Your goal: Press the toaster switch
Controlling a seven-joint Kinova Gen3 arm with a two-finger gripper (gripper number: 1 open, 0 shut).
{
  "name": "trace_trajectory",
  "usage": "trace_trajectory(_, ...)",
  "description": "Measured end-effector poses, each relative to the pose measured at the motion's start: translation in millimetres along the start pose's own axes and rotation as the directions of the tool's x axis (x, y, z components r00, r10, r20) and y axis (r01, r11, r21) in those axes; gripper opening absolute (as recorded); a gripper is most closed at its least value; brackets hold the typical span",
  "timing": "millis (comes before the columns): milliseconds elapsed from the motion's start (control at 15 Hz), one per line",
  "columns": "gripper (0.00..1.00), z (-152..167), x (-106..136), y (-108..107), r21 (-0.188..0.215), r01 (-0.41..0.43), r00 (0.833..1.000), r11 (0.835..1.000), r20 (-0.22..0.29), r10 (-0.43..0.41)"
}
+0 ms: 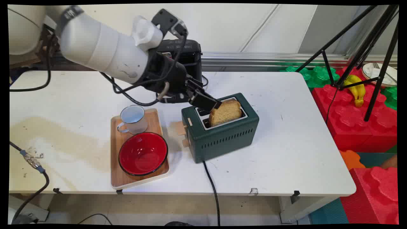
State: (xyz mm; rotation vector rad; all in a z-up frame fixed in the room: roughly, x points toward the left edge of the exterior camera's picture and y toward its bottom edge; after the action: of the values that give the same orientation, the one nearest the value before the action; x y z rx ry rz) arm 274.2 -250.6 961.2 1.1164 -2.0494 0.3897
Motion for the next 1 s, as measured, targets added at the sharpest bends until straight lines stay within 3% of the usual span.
trace_trajectory(600, 1.00, -42.4, -11.2, -5.8, -0.040, -0.103, 0.992, 0.994, 0.072, 0.105)
trace_trajectory(1000, 1.00, -51.0, -25.6, -15.4, -0.060, -0.117, 0.987, 0.991, 0.106, 0.122)
